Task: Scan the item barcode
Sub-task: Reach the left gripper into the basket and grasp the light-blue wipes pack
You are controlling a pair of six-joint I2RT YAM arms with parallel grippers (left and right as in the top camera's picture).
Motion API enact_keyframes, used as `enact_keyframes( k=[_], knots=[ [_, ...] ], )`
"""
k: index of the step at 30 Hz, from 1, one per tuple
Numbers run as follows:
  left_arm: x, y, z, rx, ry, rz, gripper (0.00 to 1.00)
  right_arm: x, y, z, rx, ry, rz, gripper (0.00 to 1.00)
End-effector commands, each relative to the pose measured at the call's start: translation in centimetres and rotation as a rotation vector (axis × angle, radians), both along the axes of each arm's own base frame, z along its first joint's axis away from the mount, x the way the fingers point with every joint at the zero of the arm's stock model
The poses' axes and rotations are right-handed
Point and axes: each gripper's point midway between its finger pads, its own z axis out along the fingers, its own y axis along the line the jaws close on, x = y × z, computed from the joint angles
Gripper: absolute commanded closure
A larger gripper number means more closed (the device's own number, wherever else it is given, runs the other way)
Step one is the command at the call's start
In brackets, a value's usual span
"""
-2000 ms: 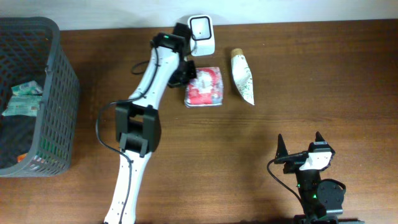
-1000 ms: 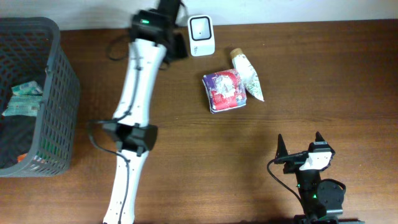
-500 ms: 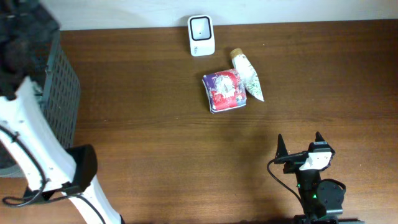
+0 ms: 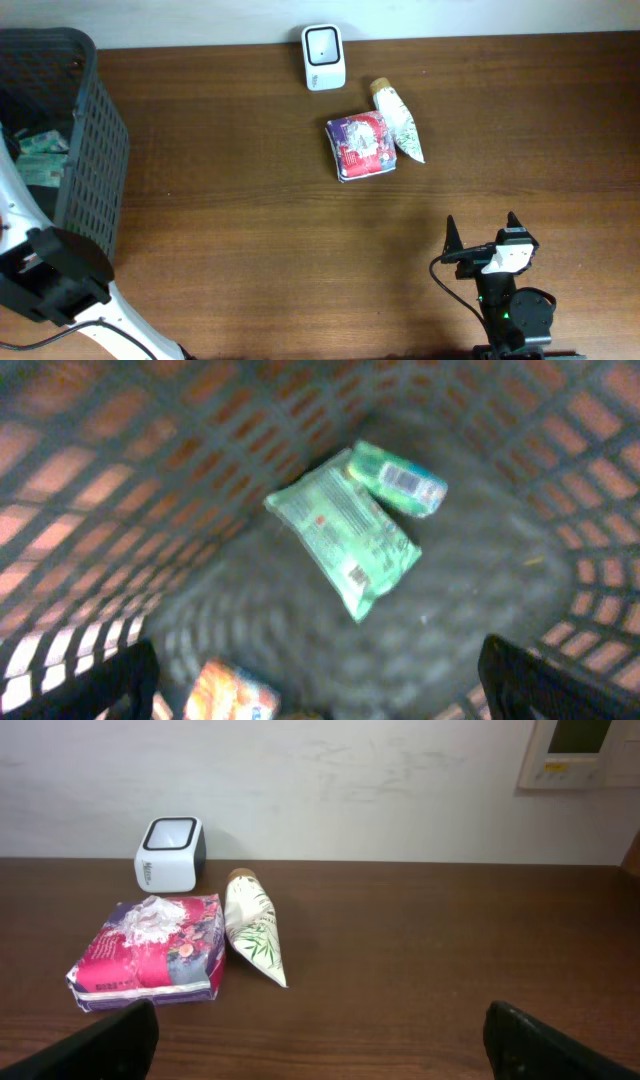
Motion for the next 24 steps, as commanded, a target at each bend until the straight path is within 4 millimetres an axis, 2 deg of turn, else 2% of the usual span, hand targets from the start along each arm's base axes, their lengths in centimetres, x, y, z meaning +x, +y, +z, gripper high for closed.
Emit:
enact_keyframes(
  k=[1,6,12,17,19,24],
  knots=[
    [0.9,0.0,-3.9,0.044,0.14,-0.26,0.01,0.0,0.1,-0.4,0.007,0.006,-0.001,0.01],
    [2.1,0.7,-8.6,0.12,0.236,-0.471,0.04,0.0,0.1,-0.4,0.007,0.006,-0.001,0.02],
    [3.0,1.3,-12.2,0.206,0.279,-0.615,0.11,0.0,0.1,-0.4,0.007,0.006,-0.001,0.01],
    [3.1,1.4,-14.6,0.221,0.266,-0.612,0.16,0.0,0.1,-0.4,0.007,0.006,0.0,0.02],
    [2.5,1.5,-15.6,0.205,0.267,-0.591,0.31,0.0,0.1,-0.4,0.007,0.006,-0.001,0.02],
    [1.0,2.8,-16.0,0.105,0.114,-0.264,0.26,0.0,0.1,-0.4,0.008,0.006,0.0,0.02]
  ],
)
